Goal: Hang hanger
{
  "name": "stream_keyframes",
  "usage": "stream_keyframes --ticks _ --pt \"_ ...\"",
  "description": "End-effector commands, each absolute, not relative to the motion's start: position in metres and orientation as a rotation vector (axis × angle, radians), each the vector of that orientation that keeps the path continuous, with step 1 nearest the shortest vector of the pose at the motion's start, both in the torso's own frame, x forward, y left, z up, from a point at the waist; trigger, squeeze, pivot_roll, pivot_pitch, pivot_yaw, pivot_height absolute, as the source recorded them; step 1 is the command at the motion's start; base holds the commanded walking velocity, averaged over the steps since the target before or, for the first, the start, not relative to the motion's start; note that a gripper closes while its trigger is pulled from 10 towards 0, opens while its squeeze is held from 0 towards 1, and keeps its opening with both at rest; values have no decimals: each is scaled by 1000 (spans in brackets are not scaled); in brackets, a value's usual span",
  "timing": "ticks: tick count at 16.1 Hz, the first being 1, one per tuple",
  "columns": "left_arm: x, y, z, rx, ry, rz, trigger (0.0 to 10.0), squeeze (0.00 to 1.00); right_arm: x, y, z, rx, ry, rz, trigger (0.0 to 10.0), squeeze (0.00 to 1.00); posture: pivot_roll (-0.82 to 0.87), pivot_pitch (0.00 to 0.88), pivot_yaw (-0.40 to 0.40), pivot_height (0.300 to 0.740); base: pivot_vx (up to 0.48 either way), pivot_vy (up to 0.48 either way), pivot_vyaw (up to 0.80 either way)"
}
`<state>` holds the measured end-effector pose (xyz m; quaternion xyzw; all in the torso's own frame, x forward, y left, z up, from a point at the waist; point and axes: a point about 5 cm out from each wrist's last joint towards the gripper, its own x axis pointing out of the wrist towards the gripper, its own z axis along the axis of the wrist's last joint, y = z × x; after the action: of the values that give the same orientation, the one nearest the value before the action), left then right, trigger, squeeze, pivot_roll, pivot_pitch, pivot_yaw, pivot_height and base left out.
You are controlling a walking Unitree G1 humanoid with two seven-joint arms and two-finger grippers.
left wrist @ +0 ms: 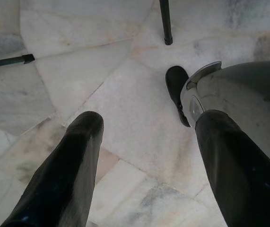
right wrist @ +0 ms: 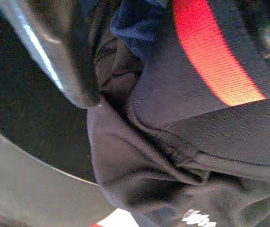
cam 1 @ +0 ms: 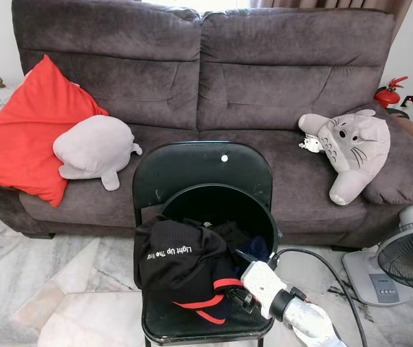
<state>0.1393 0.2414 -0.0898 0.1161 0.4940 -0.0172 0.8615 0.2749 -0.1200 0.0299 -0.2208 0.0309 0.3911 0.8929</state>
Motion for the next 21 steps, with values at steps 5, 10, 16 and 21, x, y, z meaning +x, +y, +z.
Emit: stream_keyframes --ticks 5,10,16,21 --pt "132 243 -92 260 1064 -41 10000 0 267 -124 16 -507 126 835 0 0 35 92 12 740 0 0 0" --pt "132 243 -92 260 1065 -44 10000 0 266 -122 14 -516 127 844 0 0 35 91 12 740 0 0 0" --pt "132 242 -92 261 1066 -46 10000 0 267 -126 14 -518 130 812 0 0 33 90 11 740 0 0 0" --pt "132 242 -93 260 1065 -47 10000 0 285 -147 26 -397 118 501 0 0 31 88 10 740 0 0 0"
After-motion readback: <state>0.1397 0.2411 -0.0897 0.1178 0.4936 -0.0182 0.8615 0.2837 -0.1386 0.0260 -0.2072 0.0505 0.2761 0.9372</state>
